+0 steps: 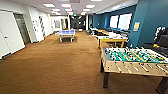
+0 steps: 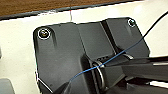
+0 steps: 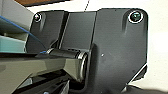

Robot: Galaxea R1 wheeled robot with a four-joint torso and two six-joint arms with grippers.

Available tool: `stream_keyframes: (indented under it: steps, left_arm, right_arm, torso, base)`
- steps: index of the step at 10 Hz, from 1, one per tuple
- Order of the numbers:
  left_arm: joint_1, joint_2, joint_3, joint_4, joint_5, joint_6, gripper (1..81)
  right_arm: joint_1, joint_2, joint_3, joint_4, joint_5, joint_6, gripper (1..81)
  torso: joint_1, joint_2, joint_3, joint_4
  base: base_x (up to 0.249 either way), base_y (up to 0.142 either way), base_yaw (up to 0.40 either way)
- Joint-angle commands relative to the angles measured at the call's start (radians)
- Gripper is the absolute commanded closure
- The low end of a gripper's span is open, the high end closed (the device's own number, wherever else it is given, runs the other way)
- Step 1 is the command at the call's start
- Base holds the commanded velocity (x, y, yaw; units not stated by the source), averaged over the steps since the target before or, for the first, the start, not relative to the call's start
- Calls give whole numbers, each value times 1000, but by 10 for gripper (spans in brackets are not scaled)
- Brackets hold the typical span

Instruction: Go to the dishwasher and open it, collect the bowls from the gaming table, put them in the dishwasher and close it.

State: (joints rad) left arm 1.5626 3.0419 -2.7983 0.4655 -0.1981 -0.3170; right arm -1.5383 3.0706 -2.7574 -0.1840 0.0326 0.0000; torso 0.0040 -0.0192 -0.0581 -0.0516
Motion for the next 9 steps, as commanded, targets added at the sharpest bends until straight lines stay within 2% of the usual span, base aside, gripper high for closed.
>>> stream_keyframes:
  steps: [1, 9]
  left_arm:
    - [-54, -6, -3, -2, 39, 3, 10]
    - [-54, -4, -3, -4, 39, 3, 10]
  right_arm:
    - [57, 12, 6, 3, -46, -3, 10]
    - [57, 13, 6, -3, -45, -3, 10]
  torso:
    - [0, 0, 0, 0]
    - [1, 1, 0, 0]
  base:
    - [115, 0, 0]
    - [140, 0, 0]
